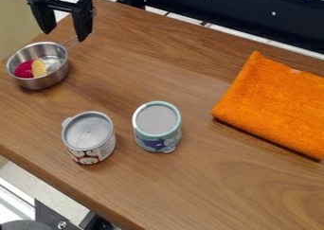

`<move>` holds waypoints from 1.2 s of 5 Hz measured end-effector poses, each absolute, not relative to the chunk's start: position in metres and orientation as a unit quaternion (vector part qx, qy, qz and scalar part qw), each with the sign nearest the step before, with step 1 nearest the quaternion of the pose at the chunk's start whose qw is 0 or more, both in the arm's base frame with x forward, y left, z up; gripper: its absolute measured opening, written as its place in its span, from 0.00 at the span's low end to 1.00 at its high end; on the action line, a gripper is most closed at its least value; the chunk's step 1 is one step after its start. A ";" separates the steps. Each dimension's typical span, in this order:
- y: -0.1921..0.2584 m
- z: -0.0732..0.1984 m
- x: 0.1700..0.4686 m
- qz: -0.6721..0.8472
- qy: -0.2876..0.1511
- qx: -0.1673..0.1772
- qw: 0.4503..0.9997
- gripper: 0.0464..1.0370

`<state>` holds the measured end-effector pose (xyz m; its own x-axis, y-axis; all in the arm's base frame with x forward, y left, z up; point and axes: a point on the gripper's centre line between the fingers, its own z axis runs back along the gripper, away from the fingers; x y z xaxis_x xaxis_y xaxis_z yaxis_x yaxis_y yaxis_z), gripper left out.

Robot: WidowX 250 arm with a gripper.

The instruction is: Move the gray can to the top of the table

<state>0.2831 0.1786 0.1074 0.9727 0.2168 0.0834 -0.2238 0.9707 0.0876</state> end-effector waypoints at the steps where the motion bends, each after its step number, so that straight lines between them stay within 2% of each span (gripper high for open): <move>1: 0.176 0.098 0.280 0.110 -0.023 0.039 0.993 0.96; 2: 0.163 0.087 0.255 0.096 0.012 0.007 0.995 0.96; 4: 0.143 0.102 0.217 0.110 0.002 -0.019 0.994 0.96; 5: 0.127 0.094 0.197 0.136 0.014 -0.025 0.990 0.96; 6: 0.105 0.084 0.177 0.142 0.008 -0.011 0.990 0.96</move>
